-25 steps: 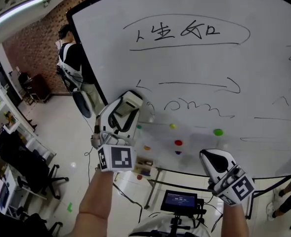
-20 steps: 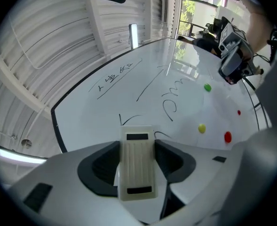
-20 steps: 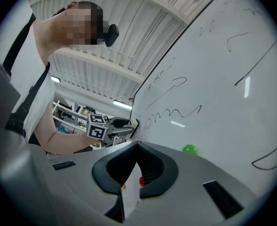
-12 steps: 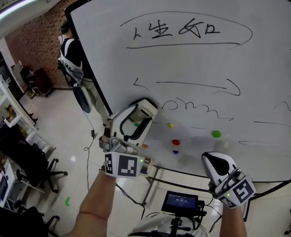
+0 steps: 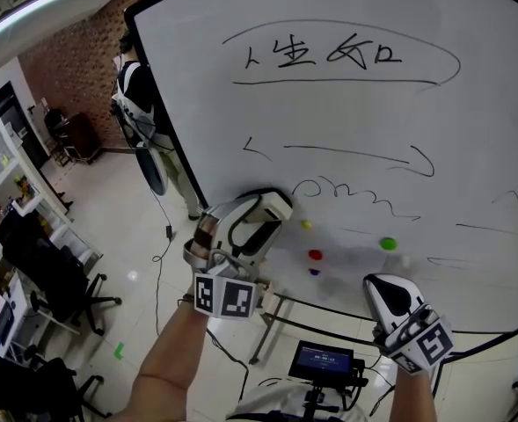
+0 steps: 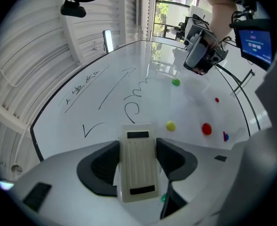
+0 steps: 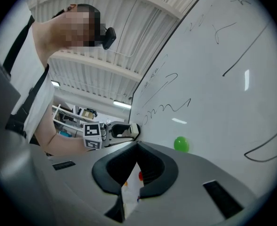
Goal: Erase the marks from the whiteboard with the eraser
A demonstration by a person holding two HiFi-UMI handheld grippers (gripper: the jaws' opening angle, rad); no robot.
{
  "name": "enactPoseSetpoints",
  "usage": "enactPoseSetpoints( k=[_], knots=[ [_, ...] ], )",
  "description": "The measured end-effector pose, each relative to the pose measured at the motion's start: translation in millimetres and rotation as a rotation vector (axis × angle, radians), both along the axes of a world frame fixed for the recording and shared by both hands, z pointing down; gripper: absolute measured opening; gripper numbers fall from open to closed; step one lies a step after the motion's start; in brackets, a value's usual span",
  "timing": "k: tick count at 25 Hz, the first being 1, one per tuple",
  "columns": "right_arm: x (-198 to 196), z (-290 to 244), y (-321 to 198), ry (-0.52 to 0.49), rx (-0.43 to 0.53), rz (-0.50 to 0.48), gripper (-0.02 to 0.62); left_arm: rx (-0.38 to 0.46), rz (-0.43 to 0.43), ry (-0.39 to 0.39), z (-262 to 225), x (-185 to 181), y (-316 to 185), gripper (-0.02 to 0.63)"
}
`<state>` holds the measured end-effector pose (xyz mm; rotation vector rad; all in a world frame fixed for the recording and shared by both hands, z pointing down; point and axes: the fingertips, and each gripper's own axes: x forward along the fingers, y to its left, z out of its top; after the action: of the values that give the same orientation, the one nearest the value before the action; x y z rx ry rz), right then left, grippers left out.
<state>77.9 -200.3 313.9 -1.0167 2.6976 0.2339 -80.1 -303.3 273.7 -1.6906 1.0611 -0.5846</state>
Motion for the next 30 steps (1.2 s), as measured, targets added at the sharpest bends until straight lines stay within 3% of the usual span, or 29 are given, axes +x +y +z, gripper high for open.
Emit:
enactPoseSetpoints(
  k=[6,11,15,17,20,23,30],
  knots=[
    [11.0,-3.1,-0.3,-0.03,0.005,0.008,0.011,-0.085,0.036,0.202,-22.6,-9.4,-4.0,0.277],
    [21.5,-7.3,-1.2,-0.043,0.027,0.035,0.011,-0.063,0.062,0.397,-50.5,-34.3,-13.4,0.278],
    [29.0,-6.2,-0.8,-0.049,0.026,0.051,0.011,-0.055,-0.036,0.615,-65.2,-84.8,-29.3,0.278],
    [32.9,-6.0,-1.3,-0.055,0.026,0.055,0.011,-0.042,-0.083,0.669,-64.2,-100.3,-34.5,0.278],
    [38.9,-4.5,-1.6,-0.061,0.02,0.058,0.011,-0.003,-0.125,0.66,-65.5,-96.0,-31.3,0.269],
    [42.0,-3.4,-1.3,-0.065,0.02,0.06,0.011,-0.002,-0.105,0.626,-63.3,-72.4,-23.5,0.267],
    [37.0,3.4,-2.6,-0.062,-0.01,0.033,0.011,-0.032,0.018,0.412,-39.5,4.8,-1.9,0.267]
  ],
)
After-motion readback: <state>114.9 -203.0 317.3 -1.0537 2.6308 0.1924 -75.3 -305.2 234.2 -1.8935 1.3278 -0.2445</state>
